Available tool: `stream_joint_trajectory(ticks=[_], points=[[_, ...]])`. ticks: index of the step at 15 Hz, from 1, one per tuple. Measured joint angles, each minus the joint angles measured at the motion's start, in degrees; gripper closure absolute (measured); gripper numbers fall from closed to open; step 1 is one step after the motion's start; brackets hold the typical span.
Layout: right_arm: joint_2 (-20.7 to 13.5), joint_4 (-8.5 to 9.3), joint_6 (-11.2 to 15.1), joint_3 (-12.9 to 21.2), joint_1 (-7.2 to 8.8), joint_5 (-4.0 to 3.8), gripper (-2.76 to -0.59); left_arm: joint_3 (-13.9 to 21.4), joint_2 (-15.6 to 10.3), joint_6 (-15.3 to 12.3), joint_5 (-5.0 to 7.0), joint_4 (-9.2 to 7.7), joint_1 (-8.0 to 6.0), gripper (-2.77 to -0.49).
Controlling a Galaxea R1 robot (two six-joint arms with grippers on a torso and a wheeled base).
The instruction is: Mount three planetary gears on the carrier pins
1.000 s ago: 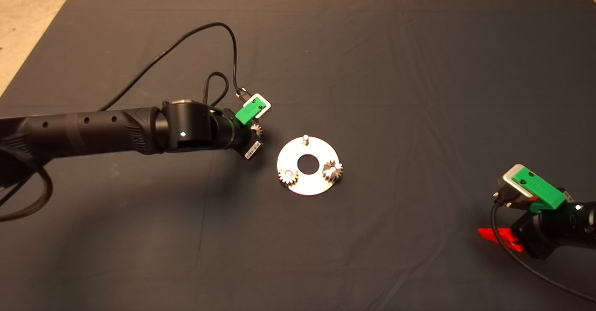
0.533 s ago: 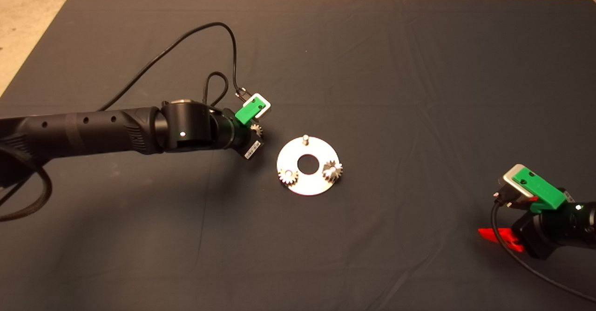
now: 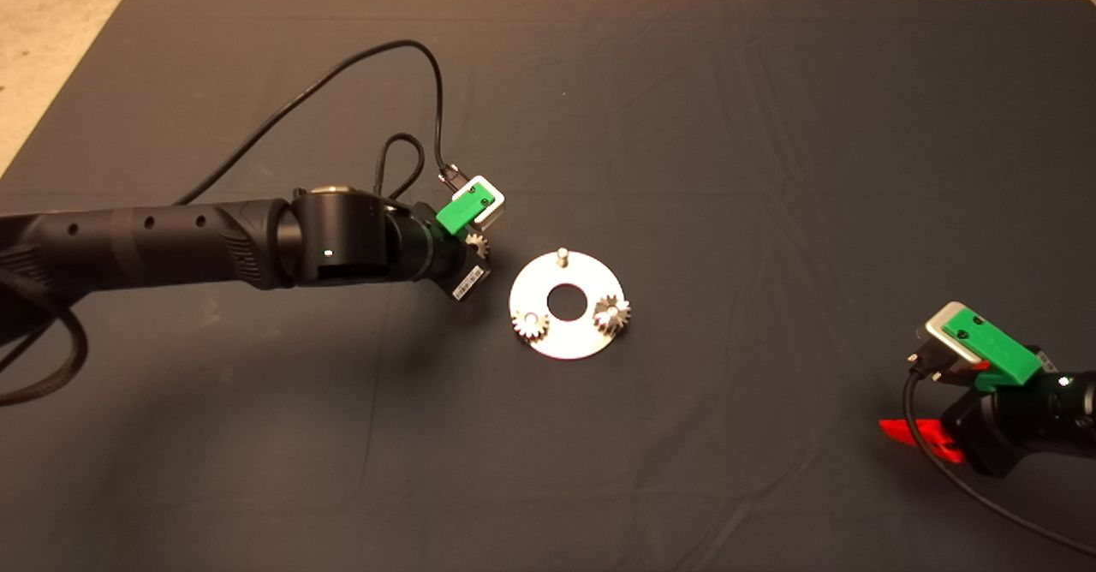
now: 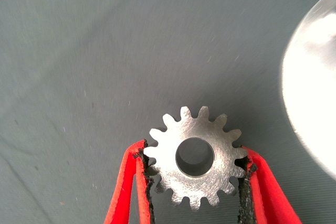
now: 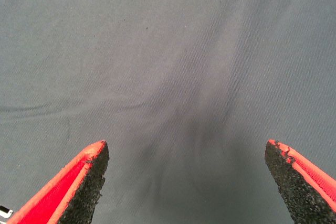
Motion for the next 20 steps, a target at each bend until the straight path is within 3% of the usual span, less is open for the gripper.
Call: stream_joint_trajectory(ticks=[5, 8, 10, 12, 13, 15, 18, 20], points=[[-0.3, -0.01, 0.0, 0.0, 0.02, 0.02, -2.20, 4.7, 0.2, -0.4, 1.90, -0.14, -1.42, -0.60], [-0.5, -0.01, 0.0, 0.0, 0.02, 0.06, -2.20, 6.5, 0.8, -0.7, 2.04, -0.25, -1.64, -0.60], [-0.6, -0.01, 0.0, 0.0, 0.02, 0.05, -2.20, 6.5, 2.2, -0.9, 2.64, -0.25, -1.64, -0.60], [-0.6, 0.00, 0.0, 0.0, 0.16, 0.12, -2.20, 6.5, 4.9, -1.0, 4.39, -0.30, -1.64, -0.59], [-0.6, -0.01, 0.0, 0.0, 0.18, 0.15, -2.20, 6.3, 6.2, -0.9, 4.71, -0.32, -1.62, -0.59], [-0.9, -0.01, 0.0, 0.0, 0.18, 0.09, -2.20, 4.6, 7.9, -0.9, 4.36, -0.43, -1.64, -0.59], [-1.1, -0.01, 0.0, 0.0, 0.18, 0.11, -2.20, 2.9, 8.0, -0.8, 5.40, -0.43, -1.62, -0.59], [-1.1, -0.01, 0.0, 0.0, 0.18, 0.12, -2.20, 2.0, 8.8, -0.8, 5.40, -0.45, -1.64, -0.59]])
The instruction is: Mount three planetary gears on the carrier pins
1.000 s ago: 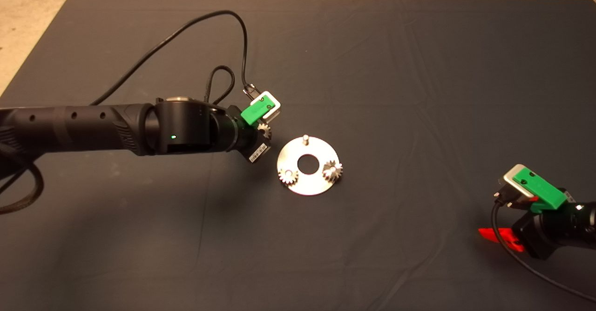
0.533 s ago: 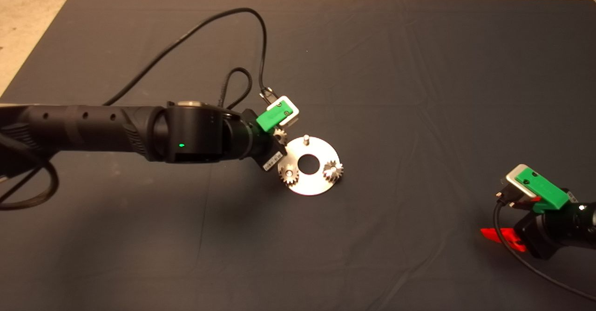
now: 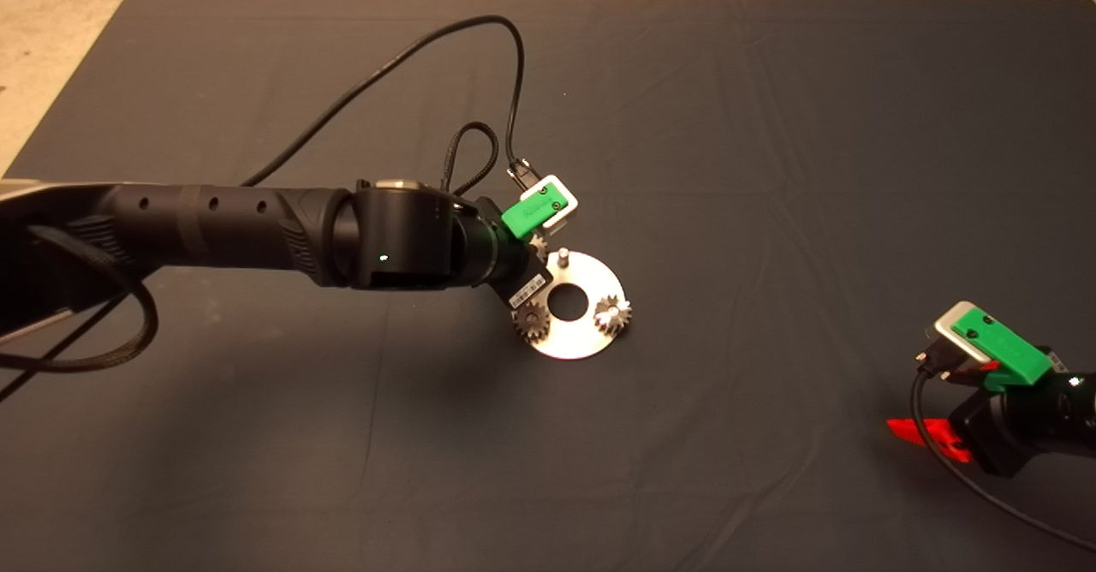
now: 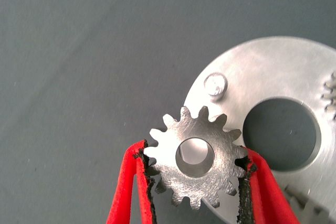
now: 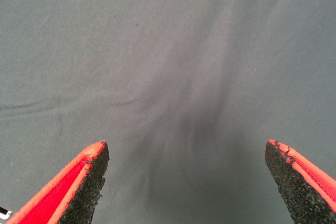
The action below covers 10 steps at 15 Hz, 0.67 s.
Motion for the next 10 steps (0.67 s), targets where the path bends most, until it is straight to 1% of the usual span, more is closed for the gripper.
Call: stream_joint_trajectory(ticks=[4, 7, 10], points=[[0.0, 0.00, 0.0, 0.0, 0.00, -0.04, -2.20, -0.7, 1.4, 0.1, -0.37, -0.02, 0.01, -0.59], [0.0, 0.00, 0.0, 0.0, -0.02, -0.10, -2.20, -1.8, 2.4, 0.1, -0.28, -0.02, 0.02, -0.59], [0.0, 0.00, 0.0, 0.0, 0.00, -0.06, -2.20, -3.5, 3.7, 0.1, -0.57, 0.01, 0.00, -0.59]])
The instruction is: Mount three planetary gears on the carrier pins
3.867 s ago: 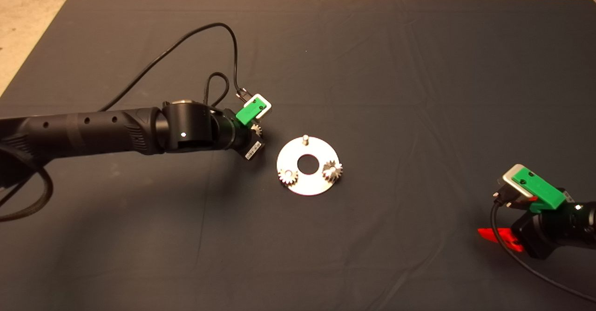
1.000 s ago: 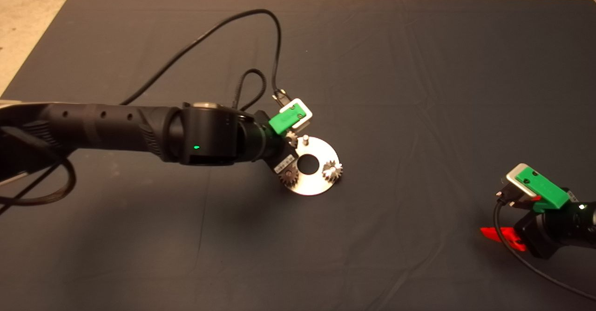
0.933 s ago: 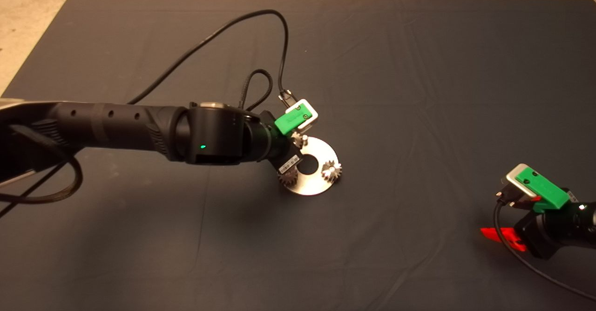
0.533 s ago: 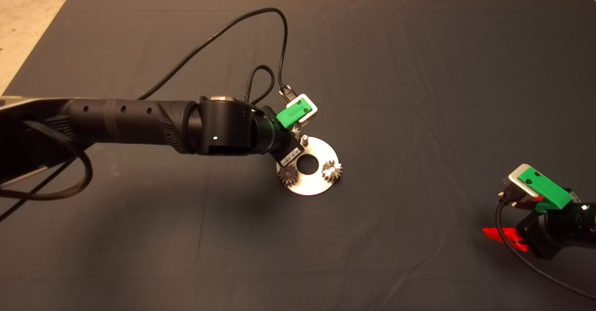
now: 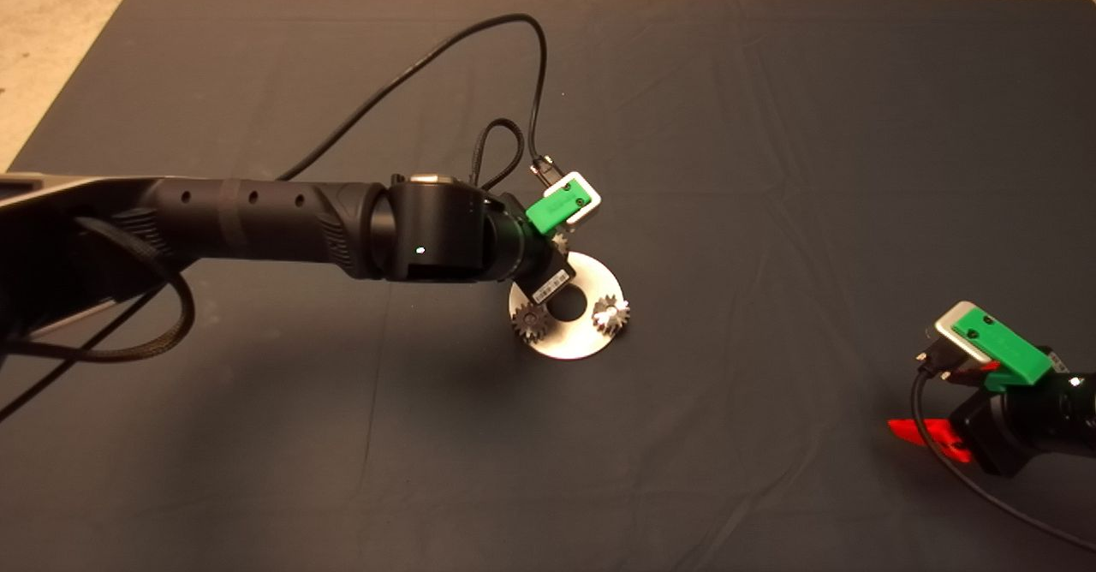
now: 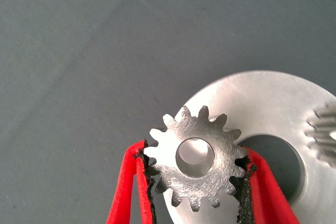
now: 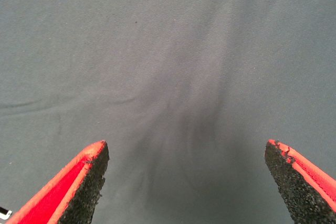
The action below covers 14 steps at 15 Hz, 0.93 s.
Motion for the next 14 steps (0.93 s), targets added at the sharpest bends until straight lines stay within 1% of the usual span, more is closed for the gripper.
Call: stream_joint_trajectory(ticks=[6, 7, 8, 12, 14], points=[[0.0, 0.00, 0.0, 0.0, 0.00, 0.00, -2.20, -0.2, 0.0, 0.0, -0.01, -0.01, 0.00, -0.59], [0.0, 0.00, 0.0, 0.0, 0.00, -0.02, -2.20, -0.2, 0.0, 0.0, -0.11, -0.03, 0.02, -0.59], [0.0, 0.00, 0.0, 0.0, 0.00, -0.02, -2.20, -0.2, 0.0, 0.0, -0.45, -0.01, 0.00, -0.59], [0.0, 0.00, 0.0, 0.0, 0.00, 0.00, -2.20, -0.2, 0.0, 0.0, -0.60, -0.01, 0.02, -0.59], [0.0, 0.00, 0.0, 0.0, 0.00, 0.00, -2.20, -0.2, 0.0, 0.0, -1.59, -0.03, 0.02, -0.58]])
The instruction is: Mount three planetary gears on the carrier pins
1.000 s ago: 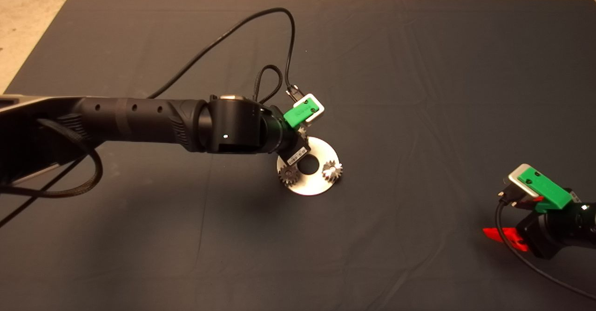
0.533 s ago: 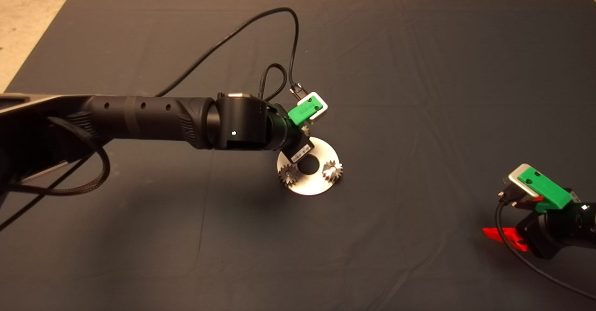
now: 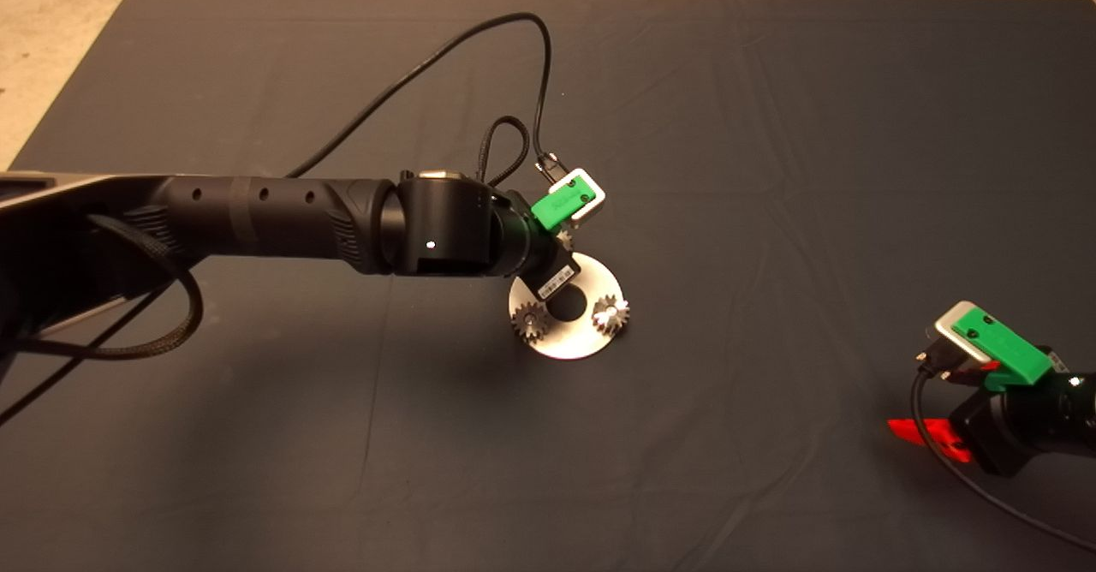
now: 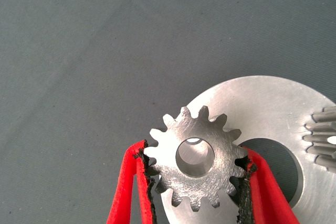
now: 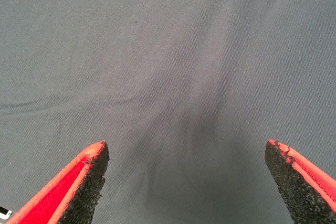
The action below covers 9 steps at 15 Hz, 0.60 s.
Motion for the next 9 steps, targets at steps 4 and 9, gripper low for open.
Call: stream_joint_trajectory(ticks=[4, 9], points=[[0.0, 0.00, 0.0, 0.0, 0.00, 0.00, -2.20, 0.0, 0.0, 0.0, -0.21, 0.02, 0.00, -0.58], [0.0, 0.01, 0.0, 0.0, 0.01, 0.05, -2.20, -0.5, 0.5, 0.0, -0.86, 0.03, 0.02, -0.57]])
